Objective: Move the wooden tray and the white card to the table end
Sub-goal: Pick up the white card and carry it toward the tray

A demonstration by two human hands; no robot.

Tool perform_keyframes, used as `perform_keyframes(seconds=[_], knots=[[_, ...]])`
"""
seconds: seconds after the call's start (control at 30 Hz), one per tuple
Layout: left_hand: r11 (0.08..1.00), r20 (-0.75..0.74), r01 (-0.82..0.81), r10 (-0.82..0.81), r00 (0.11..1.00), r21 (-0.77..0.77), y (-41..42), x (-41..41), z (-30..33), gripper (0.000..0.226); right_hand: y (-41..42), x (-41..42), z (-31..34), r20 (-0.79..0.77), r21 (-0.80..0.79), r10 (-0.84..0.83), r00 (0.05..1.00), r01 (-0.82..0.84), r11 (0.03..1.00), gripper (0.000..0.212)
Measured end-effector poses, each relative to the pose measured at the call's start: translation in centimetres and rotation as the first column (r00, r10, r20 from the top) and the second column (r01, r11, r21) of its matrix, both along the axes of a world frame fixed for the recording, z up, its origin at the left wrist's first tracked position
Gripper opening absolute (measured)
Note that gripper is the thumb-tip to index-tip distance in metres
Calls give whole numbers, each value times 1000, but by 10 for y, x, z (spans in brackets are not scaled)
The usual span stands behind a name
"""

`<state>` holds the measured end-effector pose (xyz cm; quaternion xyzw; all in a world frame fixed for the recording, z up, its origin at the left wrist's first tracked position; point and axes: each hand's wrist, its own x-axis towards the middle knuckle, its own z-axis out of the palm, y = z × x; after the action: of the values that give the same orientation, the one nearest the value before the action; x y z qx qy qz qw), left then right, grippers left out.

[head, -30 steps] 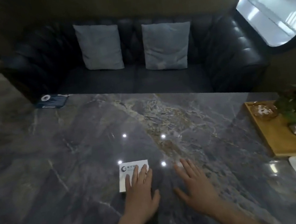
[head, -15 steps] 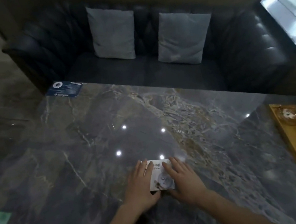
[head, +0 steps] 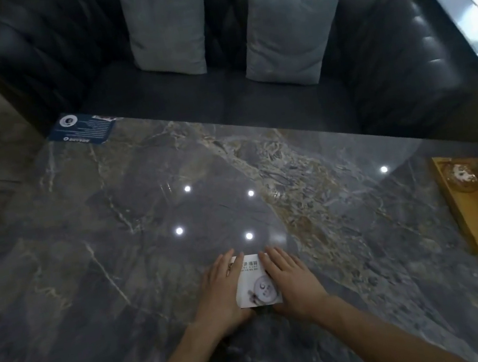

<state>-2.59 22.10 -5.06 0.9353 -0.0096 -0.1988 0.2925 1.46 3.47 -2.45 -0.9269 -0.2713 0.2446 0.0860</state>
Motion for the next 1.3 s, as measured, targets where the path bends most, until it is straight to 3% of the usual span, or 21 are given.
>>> perform_keyframes(seconds=[0.23,0.43,0.8,0.87,0.97,1.1,1.2,1.3], knots=[[984,76,-80,93,993,-156,0,-3,5,106,-4,0,5,16,159,-53,998,50,986,100],[949,128,-47,91,988,-312,0,-7,23,105,-20,-7,34,-36,366,-120,992,125,922,96],[842,168,-46,160,973,-537,-28,-17,55,109,-59,-31,62,-40,484,-303,952,284,828,103],[761,70,-140,236,969,-634,-32,-19,55,111,-65,-33,63,-37,494,-354,935,325,806,104],[536,-152,-297,299,942,-790,-45,-22,57,105,-79,-40,63,-31,520,-426,904,379,766,105],[348,-305,-442,383,872,-827,-70,-24,57,91,-97,-51,62,-26,554,-465,885,400,730,102],[248,-391,-518,420,819,-819,-91,-25,58,83,-110,-58,60,-22,596,-517,856,427,680,99],[208,-442,-563,429,788,-800,-119,-28,62,71,-126,-65,61,-12,637,-545,838,427,642,96]])
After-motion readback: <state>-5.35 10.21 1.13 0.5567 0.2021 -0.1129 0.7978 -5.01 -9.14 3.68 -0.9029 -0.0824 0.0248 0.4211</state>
